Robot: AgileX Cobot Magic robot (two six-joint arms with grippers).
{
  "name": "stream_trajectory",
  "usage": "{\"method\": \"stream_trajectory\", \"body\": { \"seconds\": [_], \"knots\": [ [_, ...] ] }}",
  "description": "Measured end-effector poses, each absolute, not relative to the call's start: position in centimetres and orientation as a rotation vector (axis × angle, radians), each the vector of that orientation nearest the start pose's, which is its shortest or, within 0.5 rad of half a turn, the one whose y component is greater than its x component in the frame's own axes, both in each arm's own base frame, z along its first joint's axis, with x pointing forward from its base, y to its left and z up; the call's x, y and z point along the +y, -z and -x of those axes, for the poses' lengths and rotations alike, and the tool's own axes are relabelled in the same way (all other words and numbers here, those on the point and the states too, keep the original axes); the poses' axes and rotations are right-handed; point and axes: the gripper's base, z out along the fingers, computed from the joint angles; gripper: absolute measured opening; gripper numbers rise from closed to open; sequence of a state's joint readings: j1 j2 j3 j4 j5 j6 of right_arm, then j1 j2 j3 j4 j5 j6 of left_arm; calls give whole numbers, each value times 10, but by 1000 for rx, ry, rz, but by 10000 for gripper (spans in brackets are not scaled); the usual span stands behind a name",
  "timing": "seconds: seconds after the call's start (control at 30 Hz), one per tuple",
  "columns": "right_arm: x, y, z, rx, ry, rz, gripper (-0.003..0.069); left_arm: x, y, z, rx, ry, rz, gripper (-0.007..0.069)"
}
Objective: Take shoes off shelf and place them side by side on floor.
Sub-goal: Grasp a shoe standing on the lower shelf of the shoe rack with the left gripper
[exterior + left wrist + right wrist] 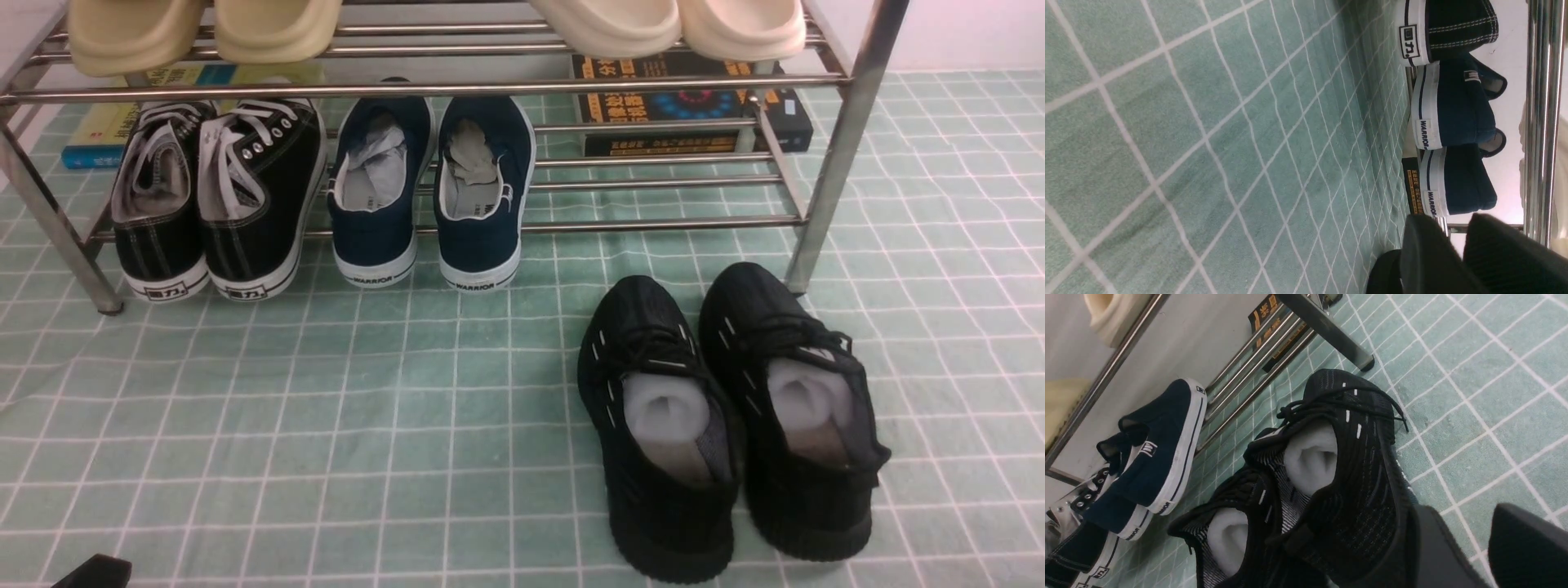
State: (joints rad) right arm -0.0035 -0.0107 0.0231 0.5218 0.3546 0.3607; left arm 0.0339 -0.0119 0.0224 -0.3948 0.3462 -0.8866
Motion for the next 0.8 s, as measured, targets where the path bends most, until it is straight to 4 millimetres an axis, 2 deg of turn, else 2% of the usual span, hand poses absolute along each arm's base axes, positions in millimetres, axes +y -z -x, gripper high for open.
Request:
{"method": "stream_trajectory", "body": {
  "seconds": [0.07, 0.13, 0.2, 0.23, 0.27, 0.33, 0.37, 0.4, 0.5, 0.6, 0.63, 0.67, 0.7, 0.77, 0.8],
  "knots": [
    [17, -181, -52, 1767, -736, -618, 224, -10, -189, -53, 1598, 912, 968, 90],
    [19, -192, -50, 1786, -706, -536, 190, -9, -214, -50, 1549, 845, 814, 36],
    [21, -214, -44, 1781, -669, -419, 134, -8, -251, -43, 1445, 768, 646, 3],
    [21, -216, -44, 1780, -665, -408, 121, -7, -254, -43, 1438, 761, 635, 1],
    [23, -233, -40, 1777, -639, -341, 71, -7, -274, -39, 1402, 722, 568, 1],
    [24, -254, -37, 1787, -600, -265, 10, -8, -294, -39, 1417, 687, 521, 1],
    [24, -272, -37, 1806, -546, -205, -11, -11, -303, -45, 1515, 668, 510, 1],
    [23, -280, -38, 1820, -515, -179, -13, -12, -304, -51, 1584, 660, 516, 1],
    [20, -301, -44, 1904, -400, -114, -12, -18, -295, -74, 1979, 608, 530, 1],
    [16, -308, -54, 2040, -304, -80, -8, -19, -282, -96, 2342, 527, 536, 1],
    [15, -308, -61, 2111, -267, -69, -7, -19, -278, -107, 2465, 492, 527, 1],
    [15, -308, -63, 2138, -263, -68, -7, -19, -277, -108, 2495, 480, 517, 1],
    [13, -302, -71, 2250, -230, -62, -7, -17, -274, -126, 2619, 434, 482, 1],
    [13, -292, -78, 2382, -223, -60, -7, -16, -274, -143, 2693, 406, 428, 1],
    [13, -291, -80, 2401, -223, -61, -7, -16, -275, -146, 2694, 403, 413, 1]
  ]
}}
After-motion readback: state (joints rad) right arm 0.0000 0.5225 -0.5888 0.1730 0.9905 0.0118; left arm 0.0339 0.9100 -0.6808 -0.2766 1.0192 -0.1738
